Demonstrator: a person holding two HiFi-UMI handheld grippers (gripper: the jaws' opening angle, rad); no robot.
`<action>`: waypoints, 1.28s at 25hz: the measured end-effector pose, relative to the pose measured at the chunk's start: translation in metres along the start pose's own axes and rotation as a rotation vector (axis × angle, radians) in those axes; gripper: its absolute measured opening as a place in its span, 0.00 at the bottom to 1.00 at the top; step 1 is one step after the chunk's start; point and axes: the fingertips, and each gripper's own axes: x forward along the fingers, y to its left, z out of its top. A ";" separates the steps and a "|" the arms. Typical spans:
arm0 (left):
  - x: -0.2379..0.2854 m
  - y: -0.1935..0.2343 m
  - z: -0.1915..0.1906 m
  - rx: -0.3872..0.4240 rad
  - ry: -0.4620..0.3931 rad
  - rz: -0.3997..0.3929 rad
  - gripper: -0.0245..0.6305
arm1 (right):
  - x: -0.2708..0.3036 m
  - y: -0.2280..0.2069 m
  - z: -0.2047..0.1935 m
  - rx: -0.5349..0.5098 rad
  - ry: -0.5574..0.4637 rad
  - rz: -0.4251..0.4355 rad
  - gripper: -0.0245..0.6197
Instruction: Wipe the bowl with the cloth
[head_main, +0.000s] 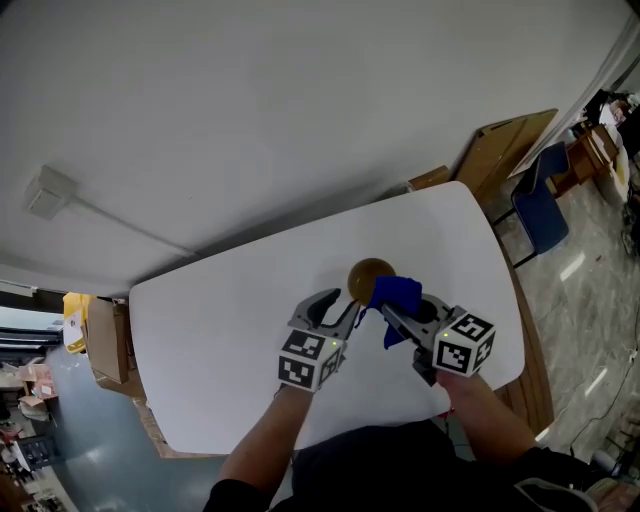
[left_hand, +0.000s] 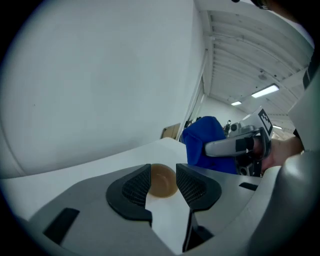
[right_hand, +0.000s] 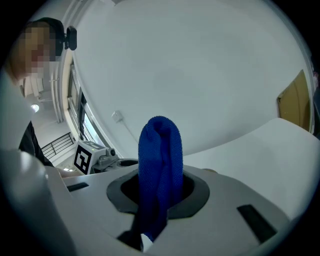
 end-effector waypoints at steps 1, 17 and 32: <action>0.009 0.004 -0.004 -0.011 0.019 -0.001 0.30 | 0.005 -0.007 -0.004 0.016 0.012 -0.006 0.15; 0.084 0.031 -0.061 -0.153 0.207 -0.048 0.18 | 0.036 -0.056 -0.056 0.097 0.165 -0.036 0.15; 0.078 0.035 -0.058 -0.096 0.144 0.074 0.12 | 0.008 -0.061 -0.076 0.144 0.150 -0.079 0.15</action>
